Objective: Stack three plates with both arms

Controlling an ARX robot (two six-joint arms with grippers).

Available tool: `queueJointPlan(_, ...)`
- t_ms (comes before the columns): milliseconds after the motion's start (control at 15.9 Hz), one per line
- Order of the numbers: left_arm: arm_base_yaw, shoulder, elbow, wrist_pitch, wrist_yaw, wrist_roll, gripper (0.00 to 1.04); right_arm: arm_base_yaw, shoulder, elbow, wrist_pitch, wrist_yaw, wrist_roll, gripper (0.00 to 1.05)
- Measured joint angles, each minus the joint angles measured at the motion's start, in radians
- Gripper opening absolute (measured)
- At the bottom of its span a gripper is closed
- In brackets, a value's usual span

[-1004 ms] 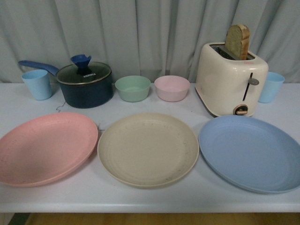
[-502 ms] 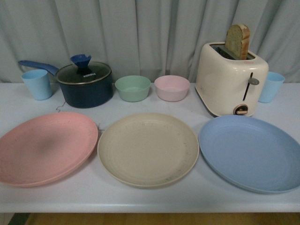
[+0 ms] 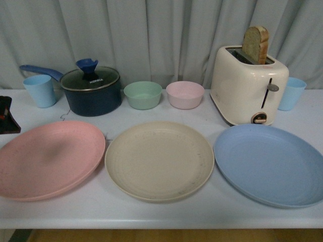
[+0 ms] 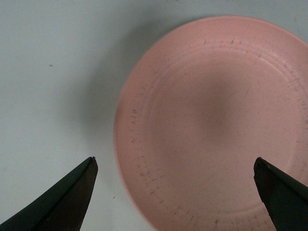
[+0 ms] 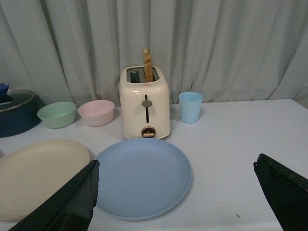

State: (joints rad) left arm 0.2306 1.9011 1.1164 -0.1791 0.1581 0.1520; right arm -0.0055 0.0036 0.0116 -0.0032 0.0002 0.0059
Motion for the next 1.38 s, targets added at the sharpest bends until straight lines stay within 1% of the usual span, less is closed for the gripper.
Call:
queueJointPlan(126, 0.009, 0.115, 0.068, 0.005, 0.013, -0.021, 0.98, 0.0, 0.0, 0.0, 0.0, 0.0, 0.0, 0.98)
queueJointPlan(251, 0.089, 0.261, 0.144, 0.016, 0.008, -0.025, 0.98, 0.0, 0.0, 0.0, 0.0, 0.0, 0.0, 0.98)
queueJointPlan(314, 0.095, 0.266, 0.148, 0.014, 0.03, -0.037, 0.94, 0.0, 0.0, 0.0, 0.0, 0.0, 0.0, 0.98)
queueJointPlan(439, 0.096, 0.269, 0.15, 0.006, 0.065, -0.06, 0.72, 0.0, 0.0, 0.0, 0.0, 0.0, 0.0, 0.98)
queueJointPlan(816, 0.094, 0.288, 0.151, 0.002, 0.07, -0.078, 0.08, 0.0, 0.0, 0.0, 0.0, 0.0, 0.0, 0.98)
queueJointPlan(879, 0.098, 0.284, 0.151, 0.005, 0.09, -0.085, 0.03, 0.0, 0.0, 0.0, 0.0, 0.0, 0.0, 0.98)
queueJointPlan(1130, 0.111, 0.223, 0.168, -0.053, 0.085, -0.091, 0.02, 0.0, 0.0, 0.0, 0.0, 0.0, 0.0, 0.98)
queueJointPlan(1318, 0.123, 0.086, 0.195, -0.126, 0.101, -0.119, 0.02, 0.0, 0.0, 0.0, 0.0, 0.0, 0.0, 0.98)
queueJointPlan(1381, 0.092, -0.029, 0.218, -0.169, 0.095, -0.157, 0.02, 0.0, 0.0, 0.0, -0.001, 0.0, 0.0, 0.98)
